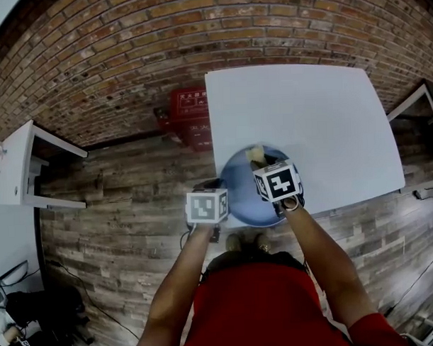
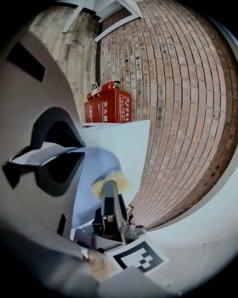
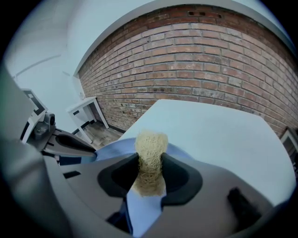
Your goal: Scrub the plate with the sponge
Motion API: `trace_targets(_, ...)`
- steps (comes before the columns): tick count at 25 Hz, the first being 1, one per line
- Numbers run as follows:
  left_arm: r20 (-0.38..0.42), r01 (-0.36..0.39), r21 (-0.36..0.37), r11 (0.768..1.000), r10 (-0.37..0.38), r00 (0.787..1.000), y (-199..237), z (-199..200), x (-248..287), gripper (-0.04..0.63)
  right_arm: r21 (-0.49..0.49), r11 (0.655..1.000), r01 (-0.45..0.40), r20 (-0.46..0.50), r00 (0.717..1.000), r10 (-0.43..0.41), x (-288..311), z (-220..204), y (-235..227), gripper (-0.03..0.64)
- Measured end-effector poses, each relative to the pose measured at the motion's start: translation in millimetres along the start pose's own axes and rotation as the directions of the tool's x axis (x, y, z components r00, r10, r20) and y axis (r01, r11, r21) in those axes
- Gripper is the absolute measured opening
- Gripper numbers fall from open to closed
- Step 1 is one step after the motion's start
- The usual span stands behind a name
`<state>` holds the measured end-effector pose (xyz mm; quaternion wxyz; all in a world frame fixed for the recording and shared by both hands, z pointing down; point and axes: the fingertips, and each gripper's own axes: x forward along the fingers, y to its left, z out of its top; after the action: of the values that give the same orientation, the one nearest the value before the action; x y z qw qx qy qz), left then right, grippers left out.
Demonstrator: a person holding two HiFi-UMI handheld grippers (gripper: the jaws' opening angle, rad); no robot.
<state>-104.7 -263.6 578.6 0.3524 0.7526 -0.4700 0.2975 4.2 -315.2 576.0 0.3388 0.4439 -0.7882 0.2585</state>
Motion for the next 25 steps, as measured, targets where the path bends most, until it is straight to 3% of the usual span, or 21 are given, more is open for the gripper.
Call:
trace_targets(5,0.009,-0.016,-0.019,1.0,0.016,1.0,1.7,0.9,-0.4,0.04,0.023,0.996,0.088,-0.017,0.996,-0.088,-19.9,-7.9,-36.9,0.153)
trace_targets(9,0.013,-0.02,-0.033,0.999,0.021,1.0,1.0,1.4,0.5,0.038,0.026,0.996,0.09,-0.016,0.996,-0.089,-21.8,-14.4,-43.3,0.153)
trace_targets(12,0.017,-0.016,-0.044,0.999,0.016,1.0,0.7,2.0,0.1,0.037,0.03,0.998,0.057,0.005,0.998,-0.057,-26.0,-10.9,-25.7,0.153)
trace_targets(19,0.032,-0.002,-0.067,0.998,0.005,0.999,1.2,2.2,1.3,0.037,0.009,0.994,-0.104,0.015,0.994,0.104,-17.8,-3.3,59.0,0.153)
trace_targets(25,0.039,0.011,-0.08,0.997,-0.008,0.999,0.7,0.0,-1.3,0.037,-0.033,0.994,-0.106,-0.034,0.994,0.105,-3.1,-12.3,76.6,0.153)
